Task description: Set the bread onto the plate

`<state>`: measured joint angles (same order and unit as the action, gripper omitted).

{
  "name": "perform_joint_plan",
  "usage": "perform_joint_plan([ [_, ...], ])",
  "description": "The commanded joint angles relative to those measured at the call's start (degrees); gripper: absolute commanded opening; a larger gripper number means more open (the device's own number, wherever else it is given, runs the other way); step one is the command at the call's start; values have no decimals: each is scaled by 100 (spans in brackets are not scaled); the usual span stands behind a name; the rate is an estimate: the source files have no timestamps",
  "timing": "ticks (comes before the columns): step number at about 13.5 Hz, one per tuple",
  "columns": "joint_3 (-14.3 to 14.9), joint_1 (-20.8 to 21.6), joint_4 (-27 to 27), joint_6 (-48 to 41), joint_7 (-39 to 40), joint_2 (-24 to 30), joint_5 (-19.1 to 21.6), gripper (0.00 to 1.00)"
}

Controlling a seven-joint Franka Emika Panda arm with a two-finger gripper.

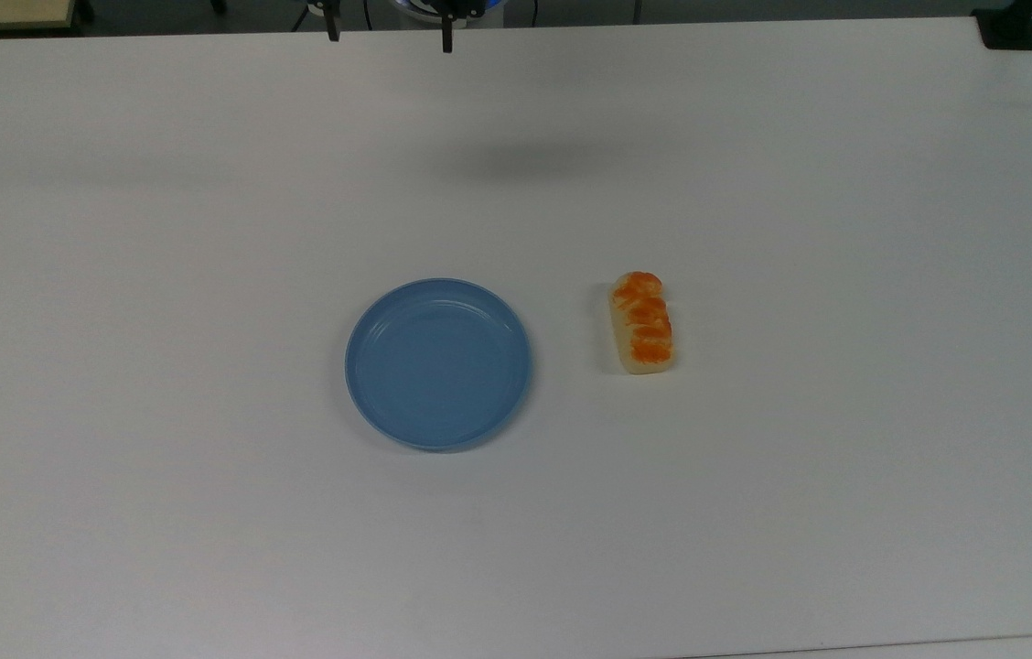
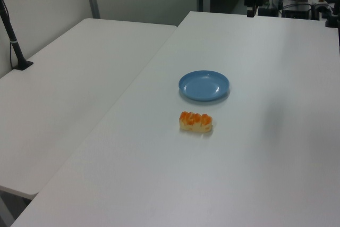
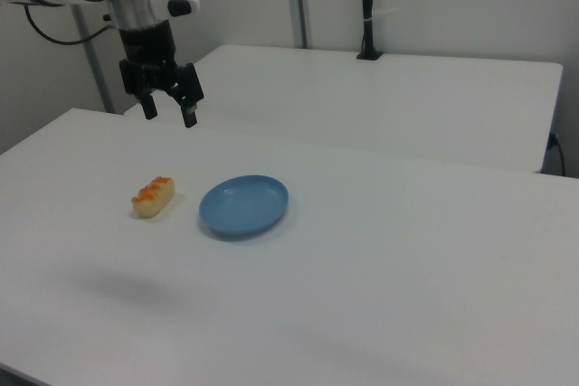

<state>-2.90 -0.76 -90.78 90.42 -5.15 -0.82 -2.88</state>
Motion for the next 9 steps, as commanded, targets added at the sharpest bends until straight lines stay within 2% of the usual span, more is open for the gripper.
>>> perform_joint_plan([
  [1,-9,-21,-89,-60,93,99,86,100],
  [9,-9,-30,-89,-25,110,99,77,100],
])
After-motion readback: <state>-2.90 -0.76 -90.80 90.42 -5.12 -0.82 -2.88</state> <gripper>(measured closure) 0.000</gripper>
